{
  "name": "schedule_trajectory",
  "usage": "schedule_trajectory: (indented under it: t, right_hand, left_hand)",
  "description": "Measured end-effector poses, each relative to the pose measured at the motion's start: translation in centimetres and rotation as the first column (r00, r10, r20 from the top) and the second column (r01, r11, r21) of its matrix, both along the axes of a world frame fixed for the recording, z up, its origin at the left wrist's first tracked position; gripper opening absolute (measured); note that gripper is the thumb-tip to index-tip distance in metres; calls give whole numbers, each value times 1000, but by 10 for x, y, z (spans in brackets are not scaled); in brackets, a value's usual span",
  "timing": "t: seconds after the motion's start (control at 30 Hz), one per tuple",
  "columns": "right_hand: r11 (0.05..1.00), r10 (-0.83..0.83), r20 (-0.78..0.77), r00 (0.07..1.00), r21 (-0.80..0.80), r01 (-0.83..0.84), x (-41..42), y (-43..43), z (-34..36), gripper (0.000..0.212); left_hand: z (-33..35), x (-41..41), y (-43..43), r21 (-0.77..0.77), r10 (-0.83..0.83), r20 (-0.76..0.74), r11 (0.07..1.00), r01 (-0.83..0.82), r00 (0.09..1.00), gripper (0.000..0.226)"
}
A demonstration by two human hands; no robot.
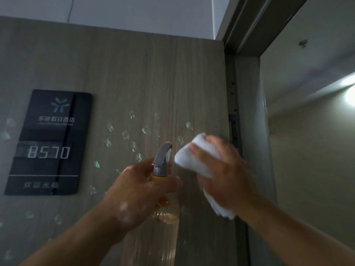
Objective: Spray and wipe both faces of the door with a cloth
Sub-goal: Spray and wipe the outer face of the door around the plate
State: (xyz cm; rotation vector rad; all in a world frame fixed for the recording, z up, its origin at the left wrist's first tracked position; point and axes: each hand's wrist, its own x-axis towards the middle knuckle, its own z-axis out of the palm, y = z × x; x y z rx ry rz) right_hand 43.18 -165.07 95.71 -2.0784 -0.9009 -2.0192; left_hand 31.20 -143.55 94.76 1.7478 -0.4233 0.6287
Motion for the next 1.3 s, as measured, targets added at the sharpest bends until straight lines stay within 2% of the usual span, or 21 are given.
schedule_trajectory:
  t: [0.17, 0.23, 0.37, 0.43, 0.5, 0.57, 0.67, 0.77, 0.83, 0.93, 1.03, 1.1, 1.2, 1.3]
  right_hand:
    - [985, 19, 32, 999, 169, -24, 2, 4, 90, 58]
    - [979, 1, 48, 999, 205, -11, -2, 8, 98, 56]
    - [993, 10, -27, 1000, 118, -6, -8, 11, 27, 64]
    - [1000, 7, -16, 1000, 26, -6, -11, 9, -16, 68]
    - [1000, -5, -3, 1000, -29, 5, -8, 5, -29, 67]
    - [1000, -5, -2, 1000, -12, 4, -7, 5, -12, 62]
    - [993, 62, 26, 998, 101, -64, -1, 10, 49, 58]
    - [978, 15, 39, 999, 208, -23, 1, 16, 110, 55]
    - [971, -4, 45, 999, 240, -7, 0, 23, 117, 53]
    - [991, -6, 18, 1000, 136, 4, -6, 29, 65, 59]
    - [1000, -17, -4, 1000, -21, 17, -14, 26, -3, 61]
    - [995, -29, 25, 999, -92, 31, -17, 21, -16, 58]
    - [998, -3, 15, 1000, -68, 4, -10, 18, 24, 57]
    - [995, -7, 21, 1000, 95, 5, -1, 19, 96, 58]
  left_hand:
    - [0, 6, 0, 11, 14, 2, 1000, -14, 1000, 25]
    - [1, 8, 1, 17, 16, -4, 1000, -15, 1000, 26]
    - [3, 8, 3, 12, 15, 12, 1000, -16, 1000, 20]
    - [4, 4, 4, 27, 1, 12, 1000, -1, 1000, 14]
    - [5, 1, 6, 30, -7, 11, 1000, 7, 1000, 16]
    - [5, -1, 8, 17, -8, 8, 1000, 8, 1000, 21]
    - [6, -3, 9, 19, 14, -1, 1000, -14, 1000, 26]
    - [6, -5, 10, 26, 26, -3, 999, -26, 1000, 31]
    - [6, -4, 12, 36, 43, -7, 998, -43, 999, 32]
    - [5, -3, 15, 46, 53, -16, 998, -52, 998, 29]
    - [6, -6, 16, 73, 23, -14, 997, -22, 1000, 14]
    - [6, -9, 16, 83, 21, -11, 996, -20, 1000, 12]
    - [6, -8, 16, 49, 38, -7, 998, -37, 999, 25]
    - [7, -6, 16, 42, 49, -21, 998, -48, 999, 35]
